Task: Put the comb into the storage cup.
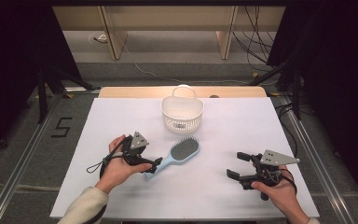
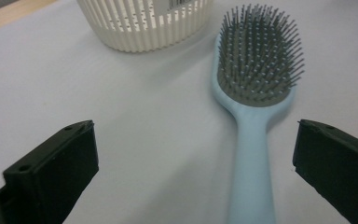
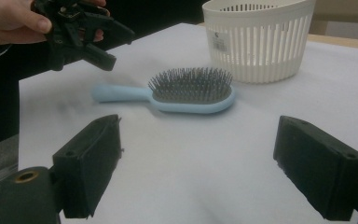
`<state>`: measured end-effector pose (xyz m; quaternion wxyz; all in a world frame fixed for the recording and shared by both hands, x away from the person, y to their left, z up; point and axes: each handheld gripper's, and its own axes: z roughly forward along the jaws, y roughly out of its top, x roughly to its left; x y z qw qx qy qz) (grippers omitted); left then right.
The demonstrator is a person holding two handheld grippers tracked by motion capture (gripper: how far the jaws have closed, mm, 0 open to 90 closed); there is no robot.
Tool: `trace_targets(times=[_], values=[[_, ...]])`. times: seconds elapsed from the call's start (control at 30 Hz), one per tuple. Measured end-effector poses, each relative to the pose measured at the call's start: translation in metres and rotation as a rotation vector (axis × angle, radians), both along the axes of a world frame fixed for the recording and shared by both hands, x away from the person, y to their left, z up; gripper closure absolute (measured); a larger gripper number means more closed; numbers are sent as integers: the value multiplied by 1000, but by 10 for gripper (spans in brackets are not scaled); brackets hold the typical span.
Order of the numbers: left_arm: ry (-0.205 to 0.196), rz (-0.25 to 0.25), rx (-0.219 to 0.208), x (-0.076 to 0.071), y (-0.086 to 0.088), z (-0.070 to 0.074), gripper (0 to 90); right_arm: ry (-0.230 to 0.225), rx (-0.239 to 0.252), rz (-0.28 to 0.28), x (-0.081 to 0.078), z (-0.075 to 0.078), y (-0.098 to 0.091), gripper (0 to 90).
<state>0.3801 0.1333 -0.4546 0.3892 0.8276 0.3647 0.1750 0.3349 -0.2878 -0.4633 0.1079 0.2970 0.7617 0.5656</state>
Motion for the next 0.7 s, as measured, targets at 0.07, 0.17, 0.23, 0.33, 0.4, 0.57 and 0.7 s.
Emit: trace_targets(times=[0.07,0.17,0.23,0.33,0.4,0.57,0.7], values=[[8,-6,0,-2,2,-1,0,0,-1,0,0,0,0,159],[15,-14,-1,-5,4,-1,0,0,-2,1,0,0,0,159],[16,-19,3,-6,5,0,0,0,-3,1,0,0,0,159],[27,-38,-5,-8,7,2,0,1,-5,-1,0,-1,0,159],[24,-49,3,-8,8,4,3,2,-7,-2,0,-1,1,159],[18,-53,19,-7,9,6,26,3,-10,-2,0,-1,1,159],[13,-53,24,-7,8,8,68,5,-10,-4,0,-1,1,159]])
